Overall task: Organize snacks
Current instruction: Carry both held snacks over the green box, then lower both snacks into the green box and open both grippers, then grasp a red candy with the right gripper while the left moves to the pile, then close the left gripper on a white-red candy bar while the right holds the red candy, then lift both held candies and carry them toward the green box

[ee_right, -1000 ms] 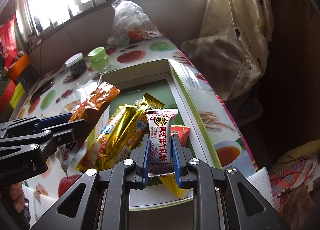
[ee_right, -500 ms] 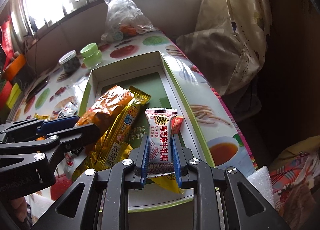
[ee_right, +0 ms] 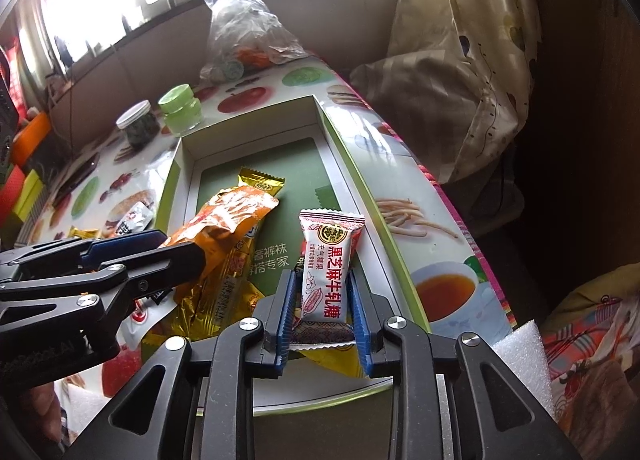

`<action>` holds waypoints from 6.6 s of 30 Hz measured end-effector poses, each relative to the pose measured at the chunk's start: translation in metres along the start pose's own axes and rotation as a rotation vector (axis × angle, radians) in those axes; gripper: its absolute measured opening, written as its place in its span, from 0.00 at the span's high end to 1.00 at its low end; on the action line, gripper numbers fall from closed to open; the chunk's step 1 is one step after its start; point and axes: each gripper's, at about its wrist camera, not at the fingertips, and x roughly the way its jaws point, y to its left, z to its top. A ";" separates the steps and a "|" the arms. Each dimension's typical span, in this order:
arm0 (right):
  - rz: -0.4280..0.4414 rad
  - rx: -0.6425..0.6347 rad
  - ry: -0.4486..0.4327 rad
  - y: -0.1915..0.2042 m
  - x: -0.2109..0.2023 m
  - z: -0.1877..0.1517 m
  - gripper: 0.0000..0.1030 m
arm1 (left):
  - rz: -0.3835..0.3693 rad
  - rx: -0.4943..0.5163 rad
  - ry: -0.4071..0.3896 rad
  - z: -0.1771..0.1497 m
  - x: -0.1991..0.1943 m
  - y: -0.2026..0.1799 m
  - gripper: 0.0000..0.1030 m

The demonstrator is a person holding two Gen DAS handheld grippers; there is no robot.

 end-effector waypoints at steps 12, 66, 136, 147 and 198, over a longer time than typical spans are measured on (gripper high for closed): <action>-0.010 -0.017 -0.012 0.008 -0.008 -0.003 0.63 | 0.006 0.009 -0.017 -0.005 -0.009 -0.001 0.56; 0.098 -0.115 -0.107 0.103 -0.061 -0.023 0.57 | 0.220 -0.101 -0.214 -0.086 -0.126 0.074 0.50; 0.303 -0.427 0.178 0.204 0.019 -0.045 0.78 | 0.238 -0.442 -0.135 -0.093 -0.097 0.207 0.50; 0.298 -0.392 0.168 0.191 0.020 -0.042 0.78 | 0.284 -0.510 -0.101 -0.076 -0.075 0.218 0.50; 0.289 -0.358 0.142 0.186 0.015 -0.043 0.78 | 0.388 -0.444 -0.115 -0.099 -0.088 0.208 0.81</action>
